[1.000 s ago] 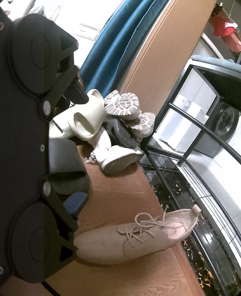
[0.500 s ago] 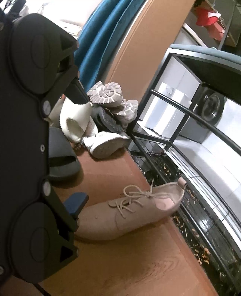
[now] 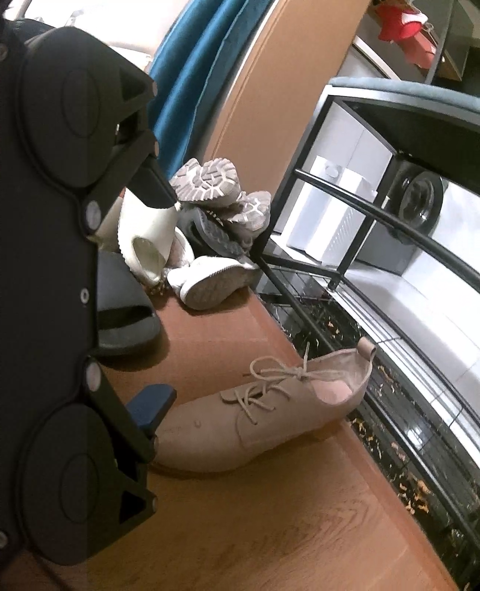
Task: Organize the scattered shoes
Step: 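Carry the pink cork-heeled shoe over the pile toward the right tool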
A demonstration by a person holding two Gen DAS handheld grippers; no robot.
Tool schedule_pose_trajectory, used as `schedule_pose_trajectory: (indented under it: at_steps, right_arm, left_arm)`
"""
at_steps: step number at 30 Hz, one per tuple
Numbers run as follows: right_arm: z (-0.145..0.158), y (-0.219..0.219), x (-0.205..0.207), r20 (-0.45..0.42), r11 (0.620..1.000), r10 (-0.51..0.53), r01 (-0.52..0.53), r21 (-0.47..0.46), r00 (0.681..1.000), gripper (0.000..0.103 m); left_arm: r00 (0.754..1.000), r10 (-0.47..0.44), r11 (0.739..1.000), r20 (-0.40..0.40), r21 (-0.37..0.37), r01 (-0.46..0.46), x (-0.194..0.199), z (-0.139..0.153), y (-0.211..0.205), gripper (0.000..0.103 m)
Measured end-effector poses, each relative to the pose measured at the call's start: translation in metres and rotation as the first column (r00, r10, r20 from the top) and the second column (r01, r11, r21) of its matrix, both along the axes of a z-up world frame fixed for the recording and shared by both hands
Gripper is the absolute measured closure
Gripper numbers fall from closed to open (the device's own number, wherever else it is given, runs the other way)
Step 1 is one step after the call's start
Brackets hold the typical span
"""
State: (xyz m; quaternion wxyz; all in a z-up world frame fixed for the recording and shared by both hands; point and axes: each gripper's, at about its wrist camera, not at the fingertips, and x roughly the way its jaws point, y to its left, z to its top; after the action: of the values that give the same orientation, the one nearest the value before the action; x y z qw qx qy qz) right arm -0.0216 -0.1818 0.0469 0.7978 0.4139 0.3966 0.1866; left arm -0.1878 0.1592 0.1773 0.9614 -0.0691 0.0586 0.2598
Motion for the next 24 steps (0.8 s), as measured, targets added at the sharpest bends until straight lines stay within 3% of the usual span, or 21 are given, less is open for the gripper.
schedule_pose_trajectory:
  at_steps: [3, 7, 10, 13, 14, 17, 20, 23, 24]
  right_arm:
    - [0.0, -0.001, -0.001, -0.001, 1.0, -0.003, 0.003, -0.002, 1.0, 0.0]
    - [-0.001, -0.004, -0.002, -0.004, 1.0, -0.012, 0.012, -0.002, 1.0, 0.0]
    - [-0.003, -0.01, -0.002, -0.011, 1.0, -0.029, 0.029, -0.011, 1.0, 0.0]
    - [-0.004, -0.015, -0.004, -0.015, 0.998, -0.05, 0.05, -0.026, 0.999, 0.0]
    - [-0.005, -0.017, -0.004, -0.016, 0.998, -0.057, 0.057, -0.031, 0.998, 0.0]
    - [-0.008, -0.021, -0.004, -0.029, 0.997, -0.072, 0.071, -0.043, 0.997, 0.0]
    - [-0.012, -0.019, -0.002, -0.037, 0.995, -0.069, 0.066, -0.077, 0.997, 0.0]
    - [-0.013, -0.01, 0.0, -0.036, 0.984, -0.053, 0.046, -0.172, 0.998, 0.0]
    - [-0.013, -0.007, 0.001, -0.032, 0.979, -0.043, 0.036, -0.201, 0.999, 0.0]
  left_arm:
    - [0.996, -0.087, 0.996, 0.005, -0.024, 0.087, -0.007, -0.002, -0.02, 0.05]
    - [0.971, -0.239, 0.966, -0.008, -0.103, 0.237, -0.004, -0.011, -0.042, 0.05]
    - [0.924, -0.381, 0.908, -0.029, -0.201, 0.368, 0.017, -0.033, -0.062, 0.05]
    - [0.89, -0.456, 0.841, -0.032, -0.343, 0.418, 0.045, -0.059, -0.062, 0.049]
    - [0.884, -0.465, 0.829, -0.05, -0.373, 0.416, 0.057, -0.068, -0.061, 0.049]
    - [0.877, -0.464, 0.836, -0.124, -0.389, 0.387, 0.083, -0.086, -0.059, 0.049]
    - [0.884, -0.452, 0.837, -0.117, -0.399, 0.375, 0.112, -0.099, -0.045, 0.048]
    - [0.92, -0.371, 0.889, -0.128, -0.333, 0.313, 0.137, -0.109, -0.029, 0.043]
    - [0.929, -0.345, 0.901, -0.134, -0.326, 0.287, 0.142, -0.112, -0.025, 0.034]
